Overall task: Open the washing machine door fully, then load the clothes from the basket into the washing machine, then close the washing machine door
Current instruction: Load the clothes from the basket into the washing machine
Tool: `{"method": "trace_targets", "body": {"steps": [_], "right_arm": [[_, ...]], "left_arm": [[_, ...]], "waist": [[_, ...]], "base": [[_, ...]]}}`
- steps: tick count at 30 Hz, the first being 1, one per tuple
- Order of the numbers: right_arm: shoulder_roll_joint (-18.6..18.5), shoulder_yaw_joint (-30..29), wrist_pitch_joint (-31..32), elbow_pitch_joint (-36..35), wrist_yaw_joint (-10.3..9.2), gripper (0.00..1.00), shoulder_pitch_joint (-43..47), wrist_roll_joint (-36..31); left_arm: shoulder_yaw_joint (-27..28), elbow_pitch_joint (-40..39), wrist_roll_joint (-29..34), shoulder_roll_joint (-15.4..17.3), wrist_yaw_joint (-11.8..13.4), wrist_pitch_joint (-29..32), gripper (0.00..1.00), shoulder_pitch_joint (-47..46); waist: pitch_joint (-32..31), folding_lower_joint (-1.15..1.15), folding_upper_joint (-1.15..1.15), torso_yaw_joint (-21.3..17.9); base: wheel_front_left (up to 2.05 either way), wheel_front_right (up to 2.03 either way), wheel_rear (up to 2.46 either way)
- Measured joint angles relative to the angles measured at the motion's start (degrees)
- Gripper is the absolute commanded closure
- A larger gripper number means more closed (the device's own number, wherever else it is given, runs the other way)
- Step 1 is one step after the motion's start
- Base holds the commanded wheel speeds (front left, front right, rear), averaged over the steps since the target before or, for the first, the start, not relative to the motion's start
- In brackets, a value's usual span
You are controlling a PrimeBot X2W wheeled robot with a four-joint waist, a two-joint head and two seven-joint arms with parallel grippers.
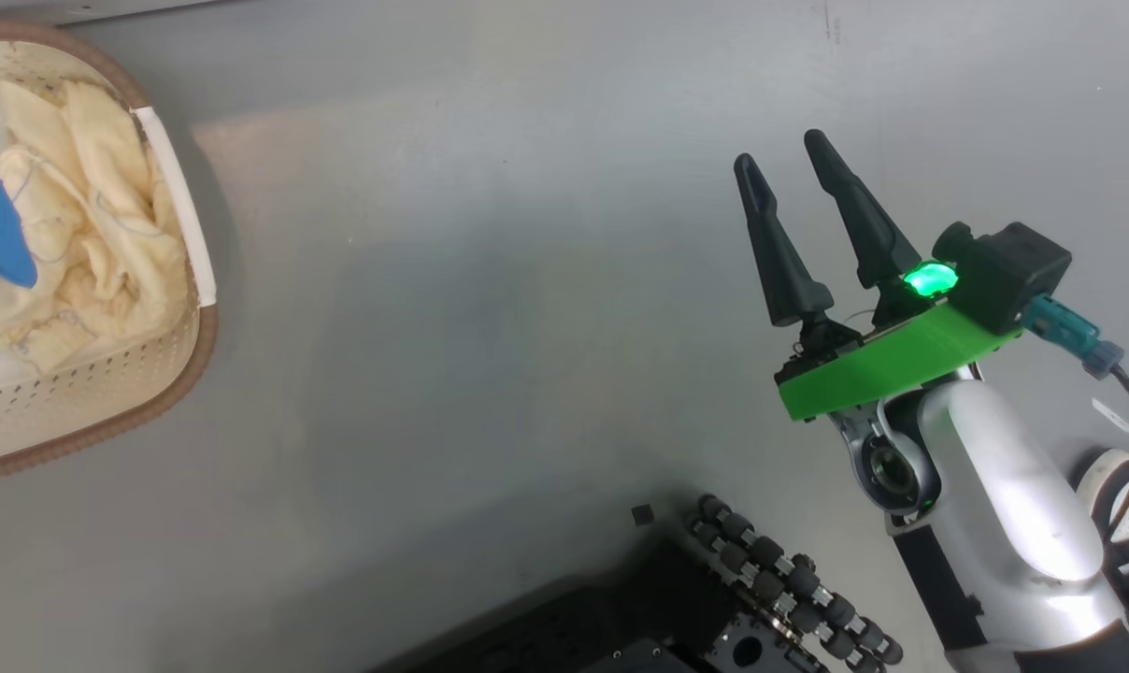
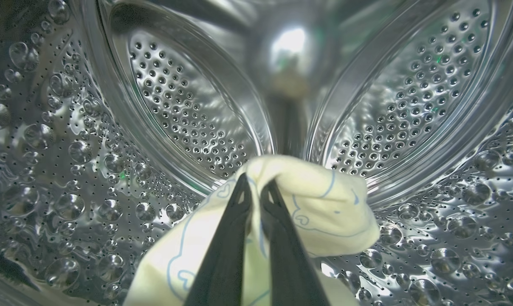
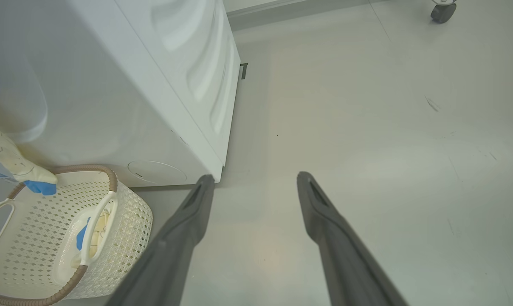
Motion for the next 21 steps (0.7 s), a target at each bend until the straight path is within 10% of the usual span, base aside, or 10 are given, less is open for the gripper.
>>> {"method": "trace_targets", "body": {"steps": [1,3,4,21], "right_arm": [[0.0,0.0,0.0,0.02,0.0,0.0,0.0,0.0],[0.0,-0.08,0.0,-0.03,0.0,0.0,0.0,-0.12],[0.0,-0.21,0.0,-0.11,0.0,0.0,-0.01,-0.31],[0.0,-4.58,0.0,0.55,0.0,0.0,0.44,-4.23]], "left_arm": [[-0.33,0.45,-0.3,-0.14,0.0,-0.2,0.91,0.0],[-1.04,1.07,-0.86,-0.24,0.0,-0.42,0.19,0.0],[-1.27,1.19,-1.32,-0.27,0.0,-0.66,0.01,-0.01],[-10.2,0.37,-10.25,-2.56,-0.13,-1.63,0.0,7.58]], "waist": [[-0.13,0.0,0.0,0.09],[-0.38,0.0,0.0,0.24],[-0.51,0.0,0.0,0.31],[-5.39,0.0,0.0,3.79]], "base": [[0.0,0.0,0.0],[0.0,0.0,0.0],[0.0,0.0,0.0],[0.0,0.0,0.0]]}}
